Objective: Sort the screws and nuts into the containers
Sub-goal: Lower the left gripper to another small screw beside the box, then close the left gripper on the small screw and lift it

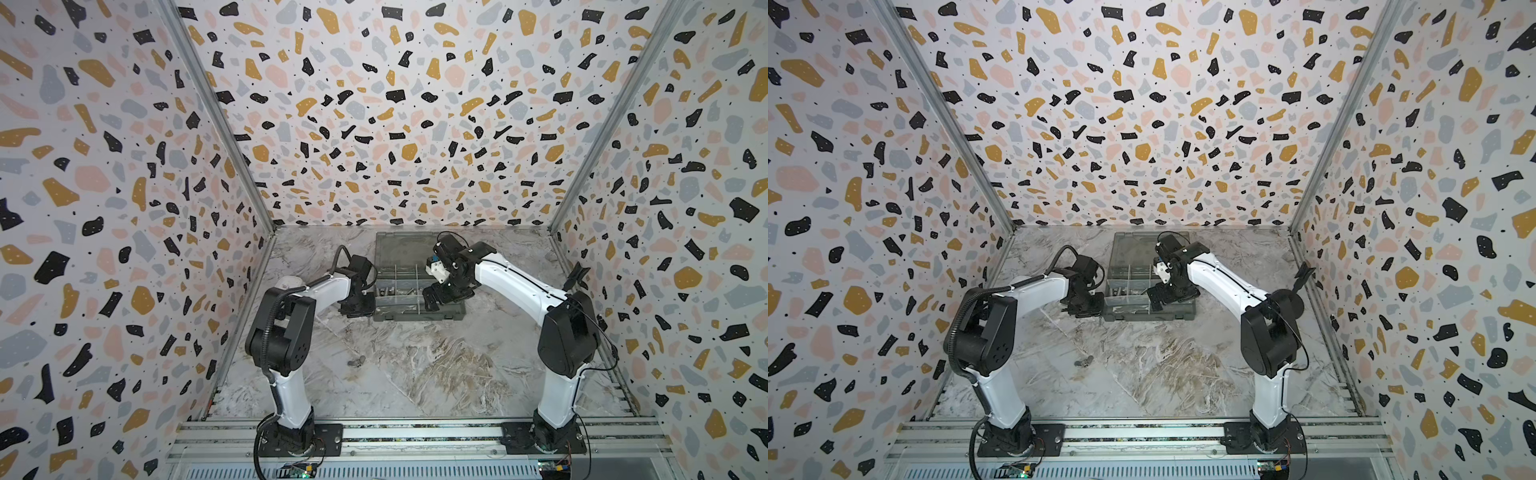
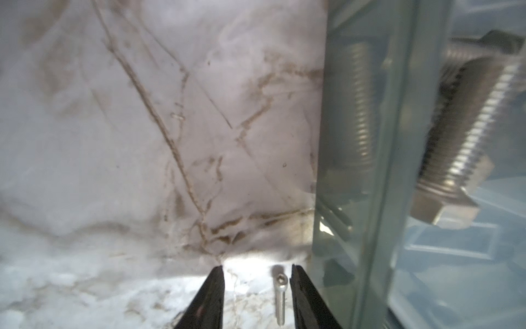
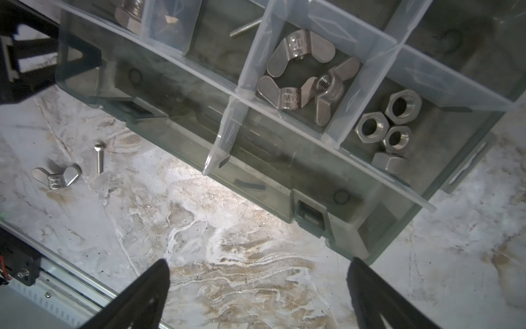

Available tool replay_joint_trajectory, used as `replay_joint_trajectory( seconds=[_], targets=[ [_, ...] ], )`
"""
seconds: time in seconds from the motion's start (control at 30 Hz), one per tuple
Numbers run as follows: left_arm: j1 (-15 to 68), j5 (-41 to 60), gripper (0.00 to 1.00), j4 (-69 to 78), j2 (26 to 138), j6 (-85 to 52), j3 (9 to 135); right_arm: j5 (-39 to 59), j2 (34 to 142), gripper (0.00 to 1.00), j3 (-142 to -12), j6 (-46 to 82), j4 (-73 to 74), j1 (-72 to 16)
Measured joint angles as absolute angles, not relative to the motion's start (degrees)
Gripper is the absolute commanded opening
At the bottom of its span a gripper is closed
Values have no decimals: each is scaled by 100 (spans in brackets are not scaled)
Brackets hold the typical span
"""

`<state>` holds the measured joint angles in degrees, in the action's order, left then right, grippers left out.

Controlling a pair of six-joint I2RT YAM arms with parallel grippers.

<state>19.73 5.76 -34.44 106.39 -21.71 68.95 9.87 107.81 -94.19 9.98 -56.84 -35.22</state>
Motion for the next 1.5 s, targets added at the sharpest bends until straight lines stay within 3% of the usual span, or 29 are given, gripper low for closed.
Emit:
replay_joint_trajectory(
  seconds=[0.8, 0.93, 1.07, 1.27, 1.5],
  targets=[
    [2300, 460, 36, -3365, 10567, -2335, 6659, 967, 10414, 98, -8991, 993, -5649, -3435],
    [2300, 419, 30, -3317, 10584, -2333, 6657, 967, 10407, 98, -8962, 993, -5629, -3413],
    [2300, 364, 15, -3284, 10610, -2314, 6657, 965, 10407, 98, -8952, 991, -5616, -3409],
    [2307, 336, 3, -3262, 10626, -2283, 6659, 967, 10407, 98, -8952, 993, -5612, -3406],
    [2307, 279, 2, -3435, 10678, -2156, 6803, 967, 10407, 98, -8952, 993, -5610, -3398]
  ],
)
